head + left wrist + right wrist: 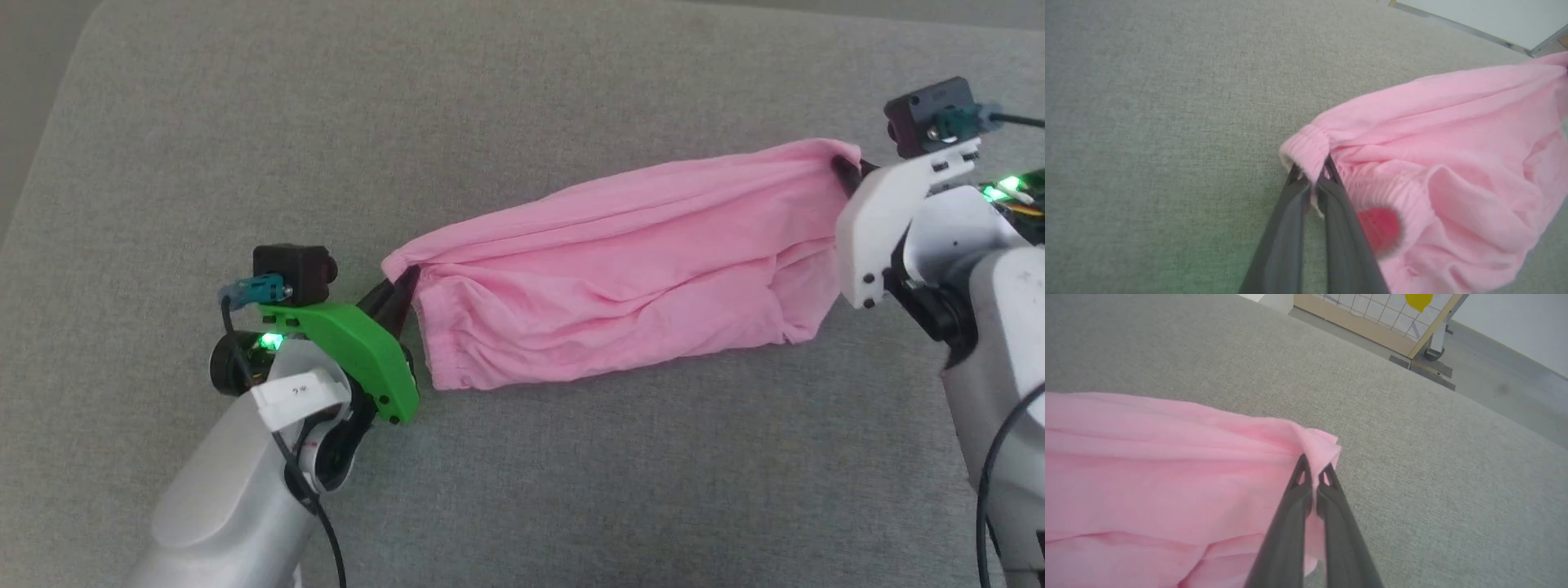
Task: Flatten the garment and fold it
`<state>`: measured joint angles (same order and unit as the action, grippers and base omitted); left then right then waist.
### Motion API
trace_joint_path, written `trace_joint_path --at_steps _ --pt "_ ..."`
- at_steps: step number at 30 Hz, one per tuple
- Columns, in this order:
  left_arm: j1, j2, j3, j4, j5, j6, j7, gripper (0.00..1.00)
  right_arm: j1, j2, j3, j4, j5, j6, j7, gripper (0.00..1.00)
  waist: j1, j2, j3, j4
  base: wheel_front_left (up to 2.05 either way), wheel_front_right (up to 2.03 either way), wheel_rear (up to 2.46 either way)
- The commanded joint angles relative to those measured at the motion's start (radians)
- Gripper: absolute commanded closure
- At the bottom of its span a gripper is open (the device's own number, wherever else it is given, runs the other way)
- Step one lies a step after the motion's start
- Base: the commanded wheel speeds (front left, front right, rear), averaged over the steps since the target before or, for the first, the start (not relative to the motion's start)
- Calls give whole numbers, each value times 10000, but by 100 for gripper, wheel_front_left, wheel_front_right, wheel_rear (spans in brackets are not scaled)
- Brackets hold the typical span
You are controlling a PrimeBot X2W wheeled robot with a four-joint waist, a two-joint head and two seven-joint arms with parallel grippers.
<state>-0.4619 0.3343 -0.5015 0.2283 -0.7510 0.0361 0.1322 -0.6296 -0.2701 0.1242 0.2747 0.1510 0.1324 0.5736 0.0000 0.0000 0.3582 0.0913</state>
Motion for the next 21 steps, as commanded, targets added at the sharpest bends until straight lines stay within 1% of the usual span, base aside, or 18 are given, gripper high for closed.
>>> trace_joint_path --at_steps 1,7,12,13,14,15,16,17,18,21 --pt "-288 -74 -51 252 -150 -53 130 100 -391 -28 136 447 62 -17 34 100 0 0 442 241 0 0 0" --pt "-554 -207 -344 809 -287 -260 676 100 -1318 -14 666 2049 182 -17 384 100 0 0 664 344 0 0 0" --pt "-597 -252 -506 887 -385 -387 940 100 -1862 -49 997 3045 417 -17 1068 100 0 0 689 406 0 0 0" --pt "-599 -264 -523 880 -388 -394 937 94 -1930 -53 1029 3179 482 -17 1177 100 0 0 667 420 0 0 0" --pt "-597 -274 -524 864 -382 -393 899 58 -1970 -49 1020 3260 543 -17 1224 100 0 0 642 427 0 0 0" --pt "-595 -272 -525 839 -326 -370 798 5 -1992 -35 977 3347 621 -17 1249 100 0 0 598 432 0 0 0" --pt "-587 -268 -524 821 -260 -335 688 0 -1984 -17 952 3394 683 -17 1240 98 0 0 549 433 0 0 0" --pt "-563 -269 -521 803 -186 -288 550 0 -1947 7 928 3407 759 -17 1172 55 0 0 480 431 0 0 0" --pt "-536 -269 -521 781 -116 -253 416 0 -1886 26 885 3412 829 -17 1097 0 0 0 405 431 0 0 0" --pt "-347 -272 -450 635 133 -102 -260 0 -1539 38 719 3247 1033 -17 494 0 0 0 58 411 0 0 0"
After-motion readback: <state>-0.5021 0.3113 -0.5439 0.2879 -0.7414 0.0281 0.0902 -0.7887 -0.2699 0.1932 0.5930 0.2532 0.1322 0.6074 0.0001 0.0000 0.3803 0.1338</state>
